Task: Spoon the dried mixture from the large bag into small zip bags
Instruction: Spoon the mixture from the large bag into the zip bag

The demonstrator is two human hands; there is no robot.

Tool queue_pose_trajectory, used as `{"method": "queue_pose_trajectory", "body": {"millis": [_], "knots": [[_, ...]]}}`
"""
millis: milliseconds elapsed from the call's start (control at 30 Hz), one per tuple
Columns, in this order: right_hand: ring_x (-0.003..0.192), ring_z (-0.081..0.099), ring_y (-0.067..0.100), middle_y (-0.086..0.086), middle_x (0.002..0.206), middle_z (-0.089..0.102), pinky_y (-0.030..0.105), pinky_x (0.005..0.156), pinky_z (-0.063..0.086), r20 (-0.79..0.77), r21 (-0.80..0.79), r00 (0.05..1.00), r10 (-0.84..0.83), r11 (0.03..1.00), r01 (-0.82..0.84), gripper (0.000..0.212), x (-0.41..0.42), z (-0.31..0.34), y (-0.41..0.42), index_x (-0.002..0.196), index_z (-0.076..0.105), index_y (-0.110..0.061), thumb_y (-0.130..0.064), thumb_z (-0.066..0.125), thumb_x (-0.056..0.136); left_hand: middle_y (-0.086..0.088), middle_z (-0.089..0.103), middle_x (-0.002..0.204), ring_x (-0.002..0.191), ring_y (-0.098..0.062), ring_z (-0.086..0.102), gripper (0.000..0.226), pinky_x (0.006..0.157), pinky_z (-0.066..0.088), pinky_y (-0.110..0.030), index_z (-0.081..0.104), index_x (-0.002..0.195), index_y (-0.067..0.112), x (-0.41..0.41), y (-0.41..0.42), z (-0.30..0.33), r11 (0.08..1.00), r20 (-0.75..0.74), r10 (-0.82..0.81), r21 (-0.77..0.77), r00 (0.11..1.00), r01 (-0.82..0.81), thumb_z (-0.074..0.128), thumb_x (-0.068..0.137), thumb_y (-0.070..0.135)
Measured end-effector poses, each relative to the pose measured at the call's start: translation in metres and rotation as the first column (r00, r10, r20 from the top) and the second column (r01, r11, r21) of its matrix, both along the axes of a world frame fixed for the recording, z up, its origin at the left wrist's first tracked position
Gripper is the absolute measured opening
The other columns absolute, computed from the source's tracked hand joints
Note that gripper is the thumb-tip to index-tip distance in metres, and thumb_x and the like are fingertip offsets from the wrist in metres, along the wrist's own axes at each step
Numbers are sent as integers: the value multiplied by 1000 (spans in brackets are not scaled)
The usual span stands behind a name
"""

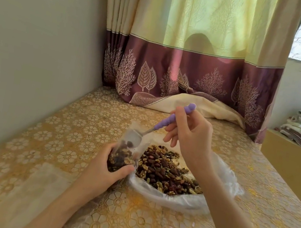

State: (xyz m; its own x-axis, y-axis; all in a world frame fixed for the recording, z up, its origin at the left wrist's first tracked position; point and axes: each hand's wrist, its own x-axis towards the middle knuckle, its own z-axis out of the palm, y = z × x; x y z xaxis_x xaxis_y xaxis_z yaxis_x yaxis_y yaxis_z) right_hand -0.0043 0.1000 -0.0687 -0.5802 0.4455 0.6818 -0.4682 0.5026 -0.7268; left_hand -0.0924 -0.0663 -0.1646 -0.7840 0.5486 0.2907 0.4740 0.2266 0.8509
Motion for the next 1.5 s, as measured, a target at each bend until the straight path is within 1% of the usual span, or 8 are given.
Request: {"method": "queue_pose_trajectory", "body": {"millis": [200, 433, 633, 733, 867, 1133, 1300, 1500], "knots": [[42, 58, 19, 4, 67, 73, 22, 38, 45, -66, -143, 998, -14, 990, 5, 32, 12, -4, 16, 76, 59, -3, -17, 43, 100, 17, 55, 111, 97, 9, 50, 59, 71, 38, -8, 46, 123, 30, -3, 1, -2, 1000, -24, 24, -1, 999, -24, 75, 72, 41], [42, 58, 15, 7, 63, 71, 19, 39, 45, -69, -460, 969, -238, 869, 181, 35, 45, -30, 64, 70, 62, -10, -16, 43, 99, 22, 51, 109, 99, 11, 47, 52, 72, 37, -11, 43, 118, 37, -2, 1, -3, 999, -84, 35, -33, 996, -38, 71, 74, 45], [43, 59, 13, 5, 62, 71, 20, 40, 45, 111, -423, 898, -426, 797, 431, 36, 69, -65, 96, 75, 61, -6, -26, 43, 100, 24, 51, 106, 95, 12, 46, 61, 70, 36, -10, 45, 121, 37, 0, 2, -1, 997, -105, 35, -64, 994, -42, 64, 66, 56], [43, 58, 14, 10, 65, 71, 19, 38, 44, 156, -462, 896, -416, 771, 438, 37, 75, -76, 102, 80, 59, -6, -34, 44, 100, 22, 52, 105, 93, 11, 46, 67, 69, 35, -10, 46, 126, 32, 2, 3, -1, 995, -138, 46, -80, 989, -58, 61, 66, 58], [44, 57, 16, 14, 70, 71, 20, 39, 41, 185, -385, 880, -438, 791, 475, 40, 78, -80, 103, 80, 60, -5, -34, 42, 101, 23, 51, 105, 93, 11, 45, 71, 70, 35, -10, 47, 127, 31, 2, 4, -2, 995, -136, 47, -77, 990, -57, 58, 63, 61], [40, 58, 13, 3, 62, 72, 13, 36, 36, 193, -273, 925, -329, 887, 372, 39, 73, -80, 84, 68, 63, -10, -25, 47, 99, 27, 50, 105, 94, 14, 46, 64, 70, 35, -10, 46, 122, 36, 3, 3, -2, 996, -151, 41, -70, 988, -52, 57, 64, 62], [44, 63, 17, 7, 57, 69, 19, 34, 40, 249, -287, 912, -326, 875, 391, 37, 67, -86, 83, 69, 65, -6, -26, 52, 97, 18, 55, 114, 101, 5, 49, 68, 75, 37, -12, 48, 128, 30, 1, 3, -4, 996, -161, 30, -81, 986, -44, 58, 66, 59], [46, 63, 18, 10, 62, 71, 19, 36, 41, 254, -411, 907, -336, 811, 416, 41, 69, -86, 86, 70, 63, -2, -24, 46, 100, 21, 53, 110, 97, 10, 47, 64, 73, 36, -11, 45, 124, 36, 1, 3, -2, 996, -147, 22, -78, 989, -34, 60, 65, 59]]}}
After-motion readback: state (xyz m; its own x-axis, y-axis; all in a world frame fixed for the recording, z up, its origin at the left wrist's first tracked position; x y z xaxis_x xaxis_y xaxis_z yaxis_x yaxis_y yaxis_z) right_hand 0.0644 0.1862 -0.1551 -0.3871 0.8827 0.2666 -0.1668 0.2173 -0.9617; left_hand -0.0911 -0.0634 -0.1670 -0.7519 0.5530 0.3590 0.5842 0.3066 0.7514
